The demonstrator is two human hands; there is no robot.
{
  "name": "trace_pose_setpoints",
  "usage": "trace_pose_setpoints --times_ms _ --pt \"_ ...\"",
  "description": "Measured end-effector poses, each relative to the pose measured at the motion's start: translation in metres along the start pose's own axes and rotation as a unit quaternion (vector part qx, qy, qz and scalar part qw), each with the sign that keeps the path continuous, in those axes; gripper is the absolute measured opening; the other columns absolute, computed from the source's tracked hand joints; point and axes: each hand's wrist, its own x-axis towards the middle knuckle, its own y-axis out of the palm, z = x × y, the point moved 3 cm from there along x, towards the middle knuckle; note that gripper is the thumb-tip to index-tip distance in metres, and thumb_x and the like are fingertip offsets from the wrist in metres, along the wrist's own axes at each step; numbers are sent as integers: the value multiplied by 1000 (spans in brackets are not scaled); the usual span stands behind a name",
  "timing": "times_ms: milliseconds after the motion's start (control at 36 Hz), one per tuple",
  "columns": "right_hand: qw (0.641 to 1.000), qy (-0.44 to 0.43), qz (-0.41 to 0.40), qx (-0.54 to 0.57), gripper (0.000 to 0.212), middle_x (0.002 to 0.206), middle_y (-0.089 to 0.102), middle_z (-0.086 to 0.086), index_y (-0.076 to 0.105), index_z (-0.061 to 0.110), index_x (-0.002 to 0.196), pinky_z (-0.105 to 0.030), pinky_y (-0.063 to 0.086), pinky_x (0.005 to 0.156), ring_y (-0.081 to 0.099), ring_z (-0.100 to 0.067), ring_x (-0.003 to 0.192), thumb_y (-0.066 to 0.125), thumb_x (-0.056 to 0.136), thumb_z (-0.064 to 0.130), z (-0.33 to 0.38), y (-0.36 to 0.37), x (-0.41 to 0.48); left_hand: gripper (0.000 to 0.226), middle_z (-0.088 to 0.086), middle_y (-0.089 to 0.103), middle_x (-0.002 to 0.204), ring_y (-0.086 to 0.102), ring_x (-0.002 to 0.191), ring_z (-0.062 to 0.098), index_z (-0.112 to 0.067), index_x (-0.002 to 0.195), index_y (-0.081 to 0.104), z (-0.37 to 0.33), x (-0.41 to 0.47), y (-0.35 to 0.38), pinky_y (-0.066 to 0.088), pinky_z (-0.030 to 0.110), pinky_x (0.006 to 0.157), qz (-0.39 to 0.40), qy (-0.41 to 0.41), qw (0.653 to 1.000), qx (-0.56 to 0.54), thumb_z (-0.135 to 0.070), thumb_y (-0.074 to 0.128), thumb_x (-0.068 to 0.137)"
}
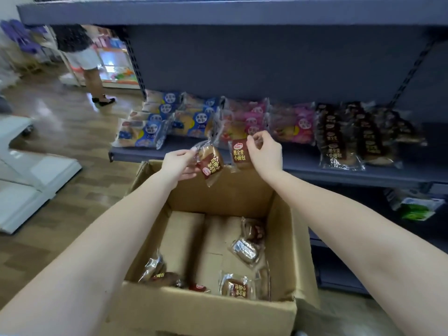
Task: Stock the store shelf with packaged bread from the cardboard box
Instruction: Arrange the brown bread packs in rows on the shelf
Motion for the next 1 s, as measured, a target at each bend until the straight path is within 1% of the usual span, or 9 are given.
trace_pose_setpoints --times_ms 194,306,444,528,611,778,889,917,1000 --pt "998 40 -41 24 20 90 62 2 58 20 96 -30 48 75 61 -19 86 51 94 38 -19 -28 3 18 3 67 90 67 68 17 -17 101 60 0 -1 30 59 33 74 14 -2 1000 -19 -33 61 93" --pt "996 55 -59 50 18 90 65 0 57 21 94 -30 49 73 63 -21 82 51 92 39 -27 -47 7 18 2 66 87 66 61 13 -17 103 58 -9 -2 49 58 31 70 13 9 1000 -26 -33 60 93" --pt "996 58 -63 39 18 88 63 2 59 21 95 -28 45 72 60 -17 81 52 93 38 -43 -77 11 28 8 65 95 66 71 18 -13 113 59 -15 -8 84 57 31 66 14 5 1000 -17 -34 58 95" --pt "995 65 -67 46 15 88 64 3 56 25 91 -32 50 75 64 -23 82 52 91 40 -59 -94 15 30 4 65 94 66 72 18 -13 114 59 -17 -10 109 57 32 66 13 -1 999 -35 -35 59 94" --pt "995 66 -65 48 16 88 62 4 57 23 93 -27 45 71 63 -21 81 53 92 38 -71 -117 18 28 6 63 105 64 75 17 -15 112 55 -22 -13 137 56 33 68 11 -10 998 -65 -35 59 94" --pt "992 75 -83 49 23 88 60 7 61 18 102 -25 41 68 57 -13 77 53 93 37 -100 -178 33 50 9 60 108 63 75 17 -7 132 49 -40 -20 206 55 31 68 32 10 996 -78 -36 59 94" --pt "990 77 -114 31 23 87 60 4 62 14 102 -23 35 65 53 -12 72 54 93 33 -124 -220 46 63 11 60 109 64 75 18 -4 141 38 -49 -19 249 54 31 66 66 18 995 -68 -36 61 92" --pt "989 81 -123 28 24 87 60 4 63 13 103 -22 34 65 53 -13 74 54 92 33 -131 -229 49 61 12 60 108 64 75 18 -4 139 39 -51 -19 260 54 32 67 73 21 995 -63 -36 62 92" --pt "987 84 -138 24 26 88 60 2 64 12 105 -21 36 68 54 -15 78 55 91 32 -149 -255 56 36 13 60 106 62 73 18 -8 120 51 -59 -21 292 53 34 73 83 37 994 -52 -31 59 94"
